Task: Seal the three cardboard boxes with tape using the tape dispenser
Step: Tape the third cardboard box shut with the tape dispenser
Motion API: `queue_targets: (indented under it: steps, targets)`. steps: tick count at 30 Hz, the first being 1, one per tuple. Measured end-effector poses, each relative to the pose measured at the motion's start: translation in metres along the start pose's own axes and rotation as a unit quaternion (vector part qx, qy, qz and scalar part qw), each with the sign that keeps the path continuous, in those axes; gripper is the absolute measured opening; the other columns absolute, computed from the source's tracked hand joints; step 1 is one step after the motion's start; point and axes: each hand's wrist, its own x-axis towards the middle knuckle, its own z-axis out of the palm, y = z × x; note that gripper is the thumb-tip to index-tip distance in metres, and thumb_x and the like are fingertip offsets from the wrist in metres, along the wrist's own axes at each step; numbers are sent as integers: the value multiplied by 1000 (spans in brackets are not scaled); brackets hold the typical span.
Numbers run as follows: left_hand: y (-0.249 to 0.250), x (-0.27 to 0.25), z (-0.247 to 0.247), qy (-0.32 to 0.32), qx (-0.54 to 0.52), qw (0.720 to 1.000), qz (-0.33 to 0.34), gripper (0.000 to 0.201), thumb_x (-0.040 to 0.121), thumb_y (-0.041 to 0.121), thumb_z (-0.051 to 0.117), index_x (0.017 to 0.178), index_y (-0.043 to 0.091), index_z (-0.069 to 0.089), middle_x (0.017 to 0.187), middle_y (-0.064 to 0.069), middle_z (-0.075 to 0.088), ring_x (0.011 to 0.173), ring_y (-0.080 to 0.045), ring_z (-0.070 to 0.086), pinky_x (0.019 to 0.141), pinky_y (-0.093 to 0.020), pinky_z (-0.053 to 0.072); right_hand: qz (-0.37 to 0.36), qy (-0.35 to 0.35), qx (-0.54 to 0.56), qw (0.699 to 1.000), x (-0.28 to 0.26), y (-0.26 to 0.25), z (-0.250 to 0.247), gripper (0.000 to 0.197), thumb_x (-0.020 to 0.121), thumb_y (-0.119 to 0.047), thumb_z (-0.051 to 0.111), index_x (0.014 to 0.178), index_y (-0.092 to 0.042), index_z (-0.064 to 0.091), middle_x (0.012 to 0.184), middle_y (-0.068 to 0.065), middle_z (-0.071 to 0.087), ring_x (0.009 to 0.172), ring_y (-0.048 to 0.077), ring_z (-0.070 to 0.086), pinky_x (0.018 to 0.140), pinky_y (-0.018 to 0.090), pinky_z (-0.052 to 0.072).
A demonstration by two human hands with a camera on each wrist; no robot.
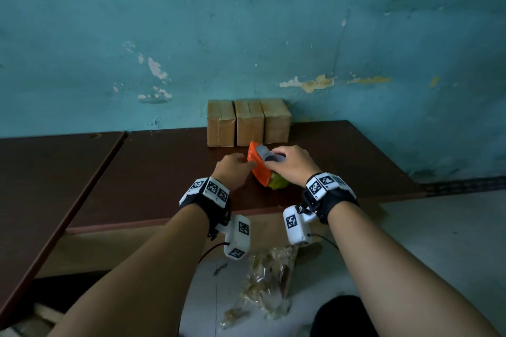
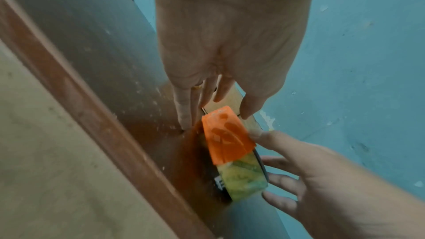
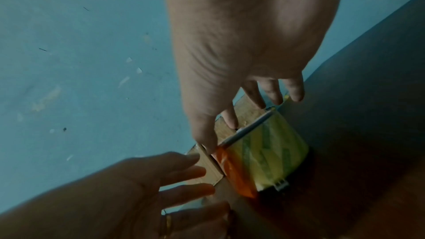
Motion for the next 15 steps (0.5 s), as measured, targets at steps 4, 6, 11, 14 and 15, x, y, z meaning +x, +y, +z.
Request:
queue_targets:
  steps: [4, 6, 11, 14, 15]
  targets:
    - [4, -9, 19, -15, -66, 998, -4, 33, 93, 39, 67, 124, 26, 68, 121, -10, 73, 107, -30, 72, 97, -49, 61, -11, -26, 14, 1000, -13, 8, 10, 40, 93, -50, 74, 121, -21, 78, 121, 3, 76, 106, 22, 71, 95, 45, 59]
    - [6, -12, 25, -18, -54, 998, -3, 45, 92, 43, 63, 131, 22, 69, 129, -7, 71, 113, -28, 69, 101, -45, 58, -3, -13, 18, 1000, -16, 11, 13, 45, 92, -54, 76, 121, -19, 79, 118, 2, 75, 105, 24, 72, 93, 42, 60]
    - [25, -21, 32, -7, -76, 997, 12, 26, 99, 27, 64, 123, 24, 75, 118, -2, 67, 114, -24, 63, 105, -37, 52, 35, 35, 23, 998, -14, 21, 8, 44, 82, -59, 84, 93, -17, 85, 82, -5, 75, 76, 15, 71, 77, 39, 63]
    - [41, -19, 42, -14, -112, 993, 32, 31, 84, 34, 68, 114, 34, 78, 120, -2, 75, 115, -25, 68, 110, -45, 52, 42, 66, 16, 997, -10, 28, -5, 41, 78, -62, 85, 83, -21, 84, 75, -3, 75, 71, 14, 70, 70, 36, 61]
    - [45, -15, 48, -21, -115, 992, 42, 35, 80, 36, 66, 113, 33, 78, 118, -4, 76, 114, -26, 69, 109, -47, 53, 44, 74, 12, 996, -9, 32, -11, 40, 79, -61, 85, 85, -21, 85, 77, -2, 75, 71, 14, 69, 69, 35, 60]
